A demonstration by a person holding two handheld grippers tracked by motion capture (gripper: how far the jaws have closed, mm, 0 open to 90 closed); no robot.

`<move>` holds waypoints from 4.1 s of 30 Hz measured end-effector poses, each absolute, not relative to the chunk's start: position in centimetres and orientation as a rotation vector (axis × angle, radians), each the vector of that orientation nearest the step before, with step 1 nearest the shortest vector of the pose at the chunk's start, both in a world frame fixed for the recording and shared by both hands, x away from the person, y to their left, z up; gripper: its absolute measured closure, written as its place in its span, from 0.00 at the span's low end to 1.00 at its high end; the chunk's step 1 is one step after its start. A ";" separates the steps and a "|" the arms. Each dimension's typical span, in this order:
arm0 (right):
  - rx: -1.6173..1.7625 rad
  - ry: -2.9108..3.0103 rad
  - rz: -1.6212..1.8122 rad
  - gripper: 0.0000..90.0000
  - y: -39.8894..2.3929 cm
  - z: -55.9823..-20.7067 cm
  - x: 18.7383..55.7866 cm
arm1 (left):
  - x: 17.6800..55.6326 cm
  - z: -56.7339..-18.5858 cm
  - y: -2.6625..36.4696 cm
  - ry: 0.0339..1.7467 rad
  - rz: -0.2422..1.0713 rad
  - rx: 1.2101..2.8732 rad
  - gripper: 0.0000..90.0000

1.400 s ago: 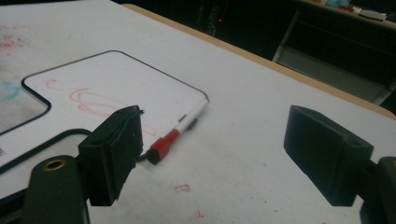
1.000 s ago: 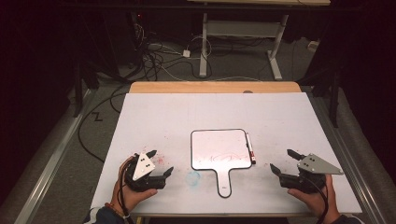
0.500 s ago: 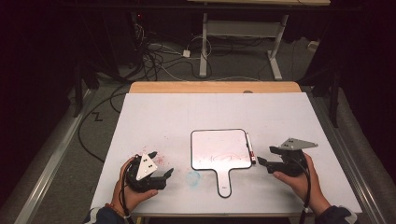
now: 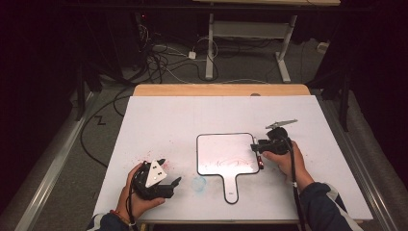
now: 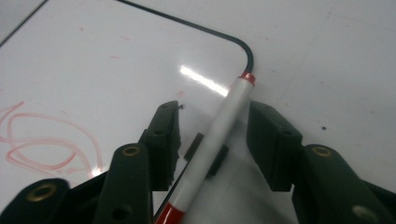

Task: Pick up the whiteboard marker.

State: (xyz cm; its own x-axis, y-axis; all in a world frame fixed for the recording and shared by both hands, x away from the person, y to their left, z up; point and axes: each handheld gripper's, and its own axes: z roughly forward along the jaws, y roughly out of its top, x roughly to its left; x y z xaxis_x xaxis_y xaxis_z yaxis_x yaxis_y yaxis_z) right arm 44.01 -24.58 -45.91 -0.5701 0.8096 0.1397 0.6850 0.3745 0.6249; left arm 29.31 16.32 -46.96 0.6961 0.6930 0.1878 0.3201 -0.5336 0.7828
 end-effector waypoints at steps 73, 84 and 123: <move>0.805 2.171 1.484 0.54 -20.8 -39.4 32.5 | 35.3 -44.4 4.7 0.643 0.275 1.959 0.87; 0.735 2.137 1.253 0.44 -25.5 -41.9 31.2 | 35.8 -45.3 6.3 0.642 0.312 2.009 0.87; 0.831 2.147 1.127 0.38 -29.7 -43.9 30.8 | 34.8 -45.7 8.5 0.643 0.333 2.057 0.87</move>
State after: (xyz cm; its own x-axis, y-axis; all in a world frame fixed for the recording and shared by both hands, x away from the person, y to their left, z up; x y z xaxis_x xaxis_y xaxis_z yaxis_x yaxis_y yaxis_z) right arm 30.77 -29.68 -43.92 -0.6445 0.7391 -0.1957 0.2587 0.4517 0.8539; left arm 34.81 8.47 -45.68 0.8265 0.5628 -0.0157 0.3127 -0.4357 0.8440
